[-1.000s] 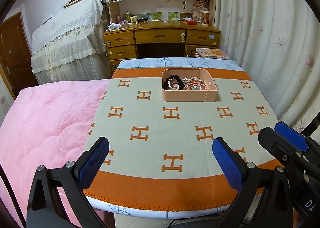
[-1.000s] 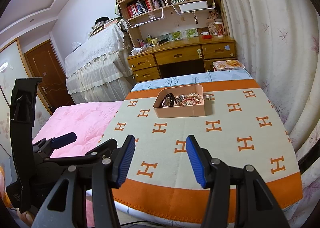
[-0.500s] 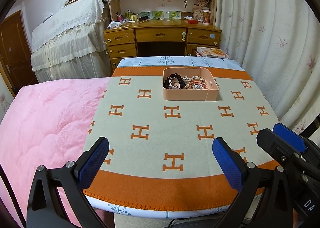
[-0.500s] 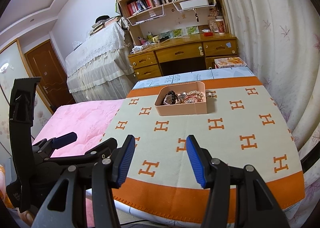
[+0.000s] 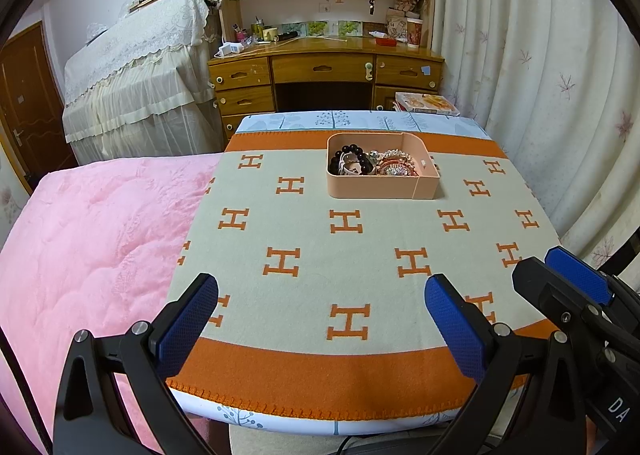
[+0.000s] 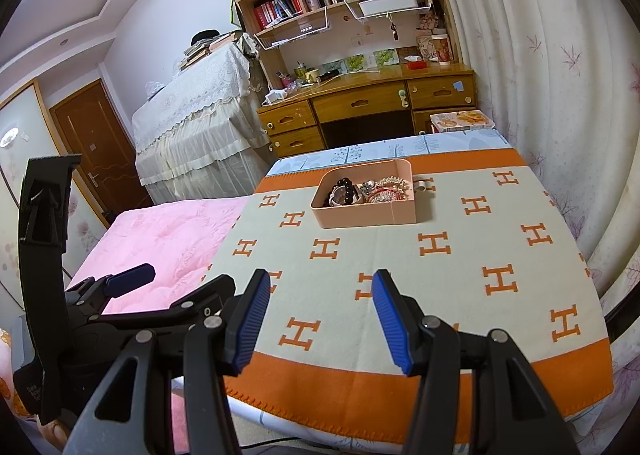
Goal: Organize jewelry
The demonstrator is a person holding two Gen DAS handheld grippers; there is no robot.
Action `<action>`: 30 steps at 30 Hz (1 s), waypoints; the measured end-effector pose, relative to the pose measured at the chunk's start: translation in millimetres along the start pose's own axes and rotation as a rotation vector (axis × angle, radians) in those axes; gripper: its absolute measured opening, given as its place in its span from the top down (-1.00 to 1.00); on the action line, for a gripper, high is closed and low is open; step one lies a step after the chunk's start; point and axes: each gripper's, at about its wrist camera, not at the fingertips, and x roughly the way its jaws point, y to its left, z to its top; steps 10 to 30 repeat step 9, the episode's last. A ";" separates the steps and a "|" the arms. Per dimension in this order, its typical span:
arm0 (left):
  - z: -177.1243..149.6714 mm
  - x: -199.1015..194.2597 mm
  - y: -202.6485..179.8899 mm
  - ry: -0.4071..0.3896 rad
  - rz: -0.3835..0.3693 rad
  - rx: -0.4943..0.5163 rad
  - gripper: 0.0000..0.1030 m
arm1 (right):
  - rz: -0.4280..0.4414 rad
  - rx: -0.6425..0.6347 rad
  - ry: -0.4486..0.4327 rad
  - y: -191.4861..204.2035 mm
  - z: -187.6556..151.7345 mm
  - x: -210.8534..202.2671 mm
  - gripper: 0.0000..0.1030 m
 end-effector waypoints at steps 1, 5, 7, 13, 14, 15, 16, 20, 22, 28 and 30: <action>-0.7 0.4 0.8 0.002 0.000 -0.001 -0.98 | 0.002 0.002 0.003 2.9 -2.2 0.7 -0.04; -3.2 2.2 1.4 0.012 0.000 -0.003 -0.98 | 0.007 0.010 0.010 10.7 -11.0 0.3 -0.04; -4.2 3.5 1.4 0.020 -0.002 -0.003 -0.98 | 0.007 0.015 0.013 13.4 -14.3 -0.2 -0.04; -4.5 5.1 0.0 0.029 -0.002 -0.002 -0.98 | 0.008 0.022 0.018 16.1 -17.7 0.3 -0.04; -4.5 5.1 0.0 0.029 -0.002 -0.002 -0.98 | 0.008 0.022 0.018 16.1 -17.7 0.3 -0.04; -4.5 5.1 0.0 0.029 -0.002 -0.002 -0.98 | 0.008 0.022 0.018 16.1 -17.7 0.3 -0.04; -4.5 5.1 0.0 0.029 -0.002 -0.002 -0.98 | 0.008 0.022 0.018 16.1 -17.7 0.3 -0.04; -4.5 5.1 0.0 0.029 -0.002 -0.002 -0.98 | 0.008 0.022 0.018 16.1 -17.7 0.3 -0.04; -4.5 5.1 0.0 0.029 -0.002 -0.002 -0.98 | 0.008 0.022 0.018 16.1 -17.7 0.3 -0.04; -4.5 5.1 0.0 0.029 -0.002 -0.002 -0.98 | 0.008 0.022 0.018 16.1 -17.7 0.3 -0.04; -4.5 5.1 0.0 0.029 -0.002 -0.002 -0.98 | 0.008 0.022 0.018 16.1 -17.7 0.3 -0.04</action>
